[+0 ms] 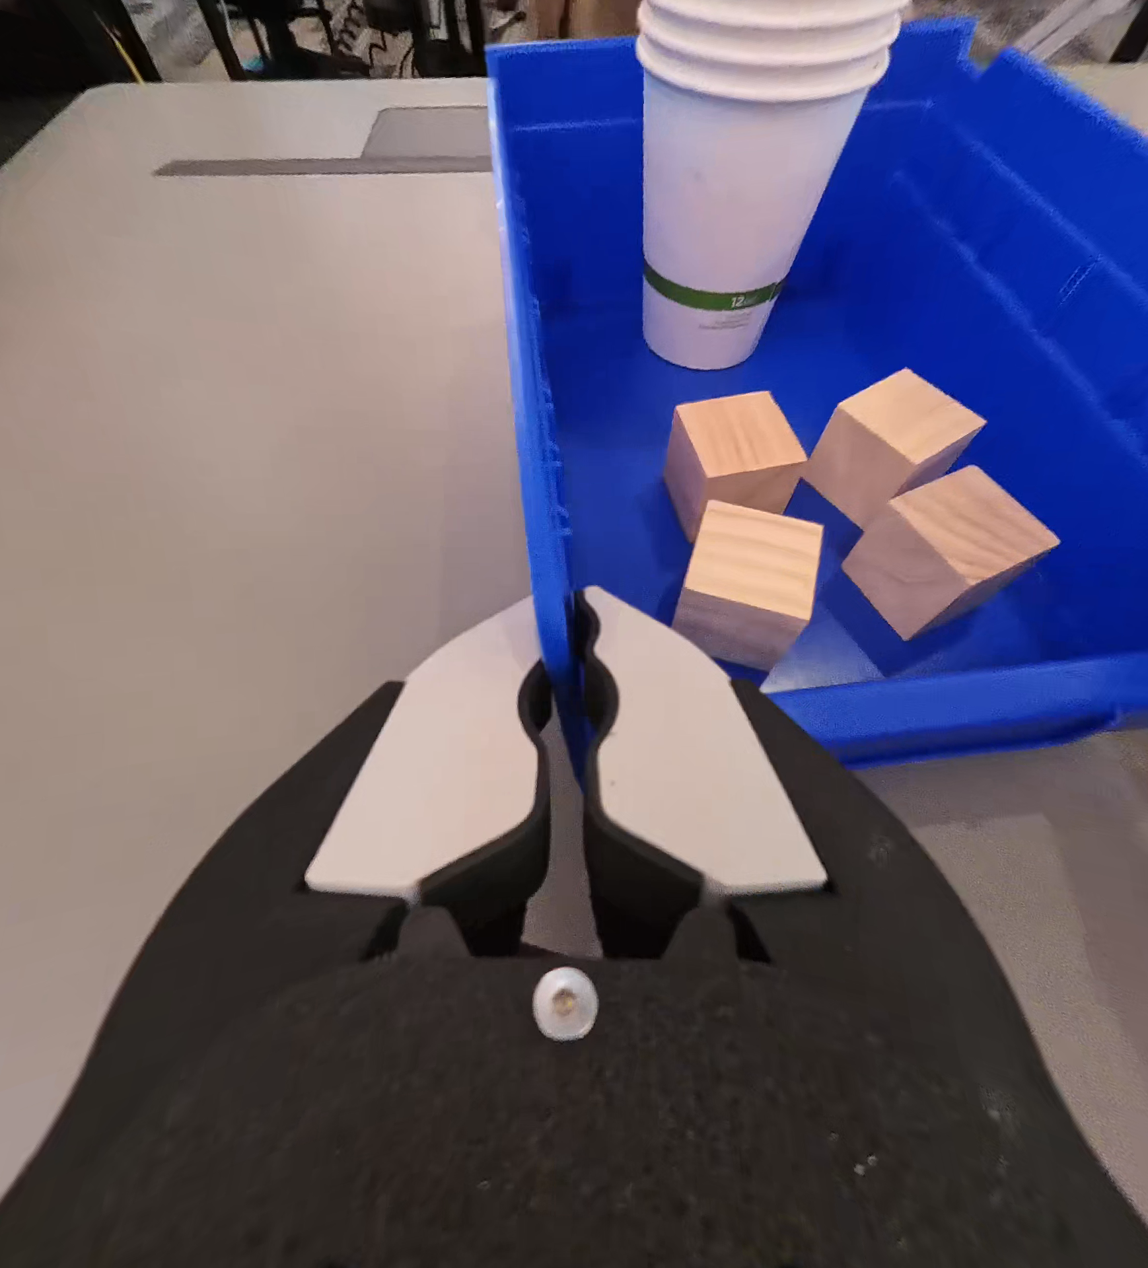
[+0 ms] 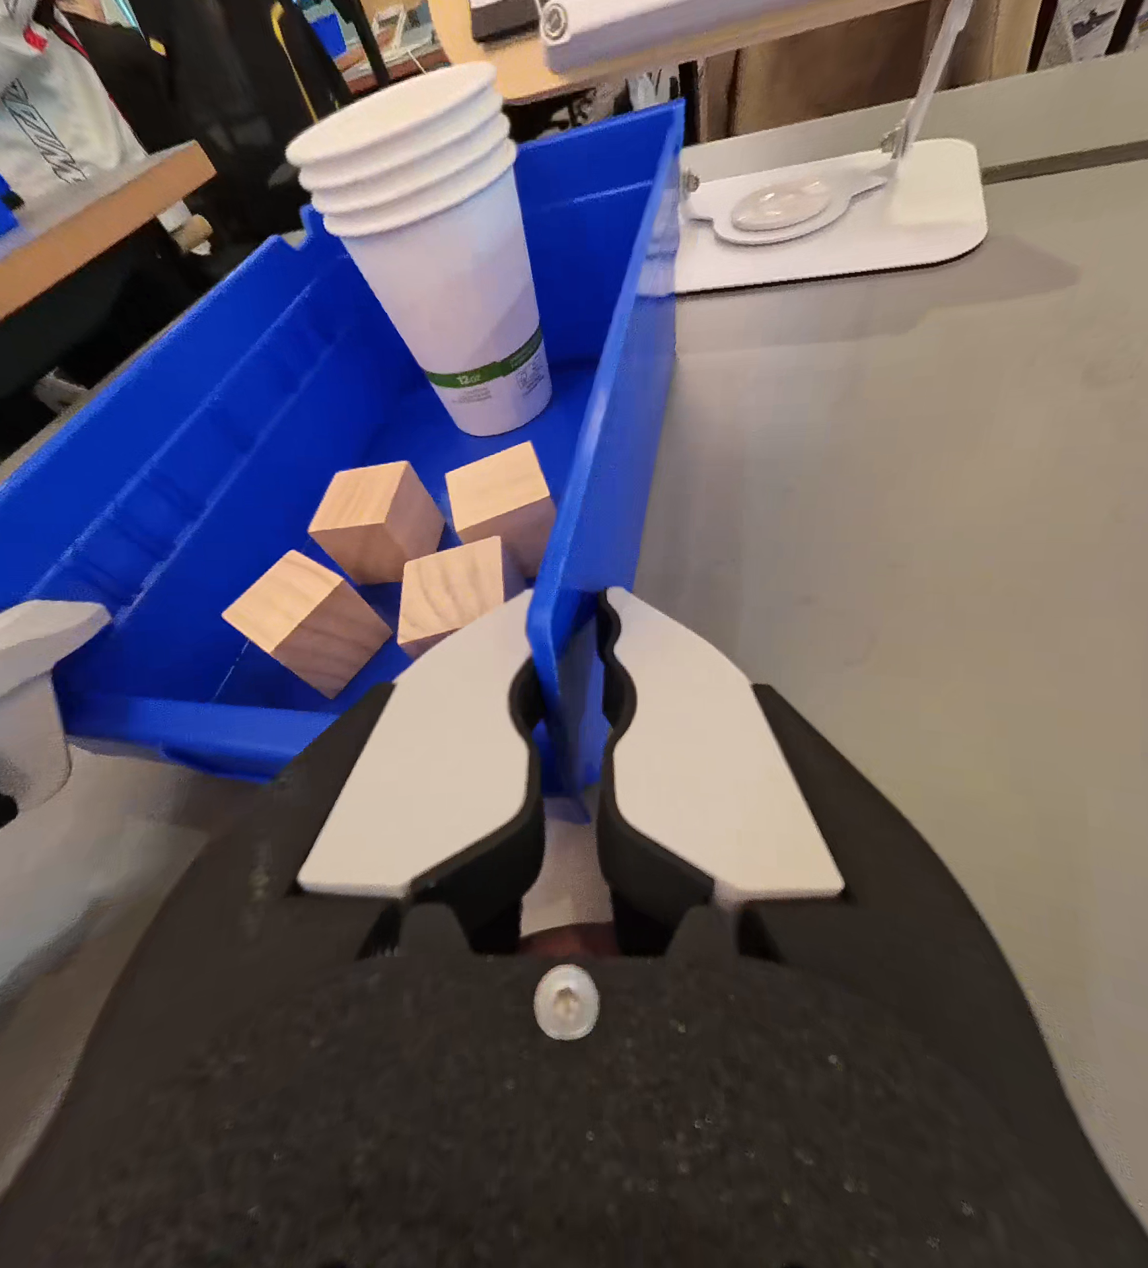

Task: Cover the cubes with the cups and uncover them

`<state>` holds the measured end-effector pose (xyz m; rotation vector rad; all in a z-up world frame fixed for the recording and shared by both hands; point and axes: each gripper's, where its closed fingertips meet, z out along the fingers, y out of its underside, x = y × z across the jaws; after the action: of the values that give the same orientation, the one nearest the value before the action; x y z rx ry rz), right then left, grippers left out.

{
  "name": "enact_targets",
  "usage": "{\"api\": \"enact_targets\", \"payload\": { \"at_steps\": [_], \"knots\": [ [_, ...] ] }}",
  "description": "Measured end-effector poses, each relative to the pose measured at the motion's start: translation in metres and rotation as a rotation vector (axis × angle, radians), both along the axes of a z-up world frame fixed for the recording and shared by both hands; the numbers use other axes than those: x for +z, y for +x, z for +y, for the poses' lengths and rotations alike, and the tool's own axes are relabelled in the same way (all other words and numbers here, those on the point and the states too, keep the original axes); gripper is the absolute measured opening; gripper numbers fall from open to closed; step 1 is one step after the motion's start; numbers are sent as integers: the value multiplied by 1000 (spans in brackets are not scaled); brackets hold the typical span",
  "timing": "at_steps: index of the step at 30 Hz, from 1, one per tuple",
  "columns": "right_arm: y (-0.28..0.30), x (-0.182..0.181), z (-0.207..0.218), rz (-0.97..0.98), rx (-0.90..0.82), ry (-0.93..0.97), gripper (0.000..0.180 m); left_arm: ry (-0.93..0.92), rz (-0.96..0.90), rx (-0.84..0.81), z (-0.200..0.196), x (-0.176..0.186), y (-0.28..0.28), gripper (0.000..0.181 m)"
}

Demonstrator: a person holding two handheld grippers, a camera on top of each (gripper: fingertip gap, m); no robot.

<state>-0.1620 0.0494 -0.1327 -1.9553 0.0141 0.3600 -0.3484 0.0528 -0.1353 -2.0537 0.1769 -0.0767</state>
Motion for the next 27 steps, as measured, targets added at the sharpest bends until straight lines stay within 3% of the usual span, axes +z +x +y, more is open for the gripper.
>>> {"api": "enact_targets", "payload": {
  "at_steps": [6,11,16,22,25,27],
  "knots": [
    [-69,0,3,9,-28,-1,12,-20,-13,47,7,1,-67,2],
    [-143,1,13,-73,-9,-17,31,-32,-10,72,20,2,-132,3],
    [-194,0,19,-61,61,-19,17,-30,-72,68,36,1,-191,3],
    [-222,1,29,-86,77,-3,23,-37,-65,28,57,1,-218,4],
    [-222,2,27,-85,171,16,24,-30,-84,75,56,1,-221,7],
    [-209,2,13,-82,233,16,43,-10,-36,163,50,2,-228,23]
  ]
}}
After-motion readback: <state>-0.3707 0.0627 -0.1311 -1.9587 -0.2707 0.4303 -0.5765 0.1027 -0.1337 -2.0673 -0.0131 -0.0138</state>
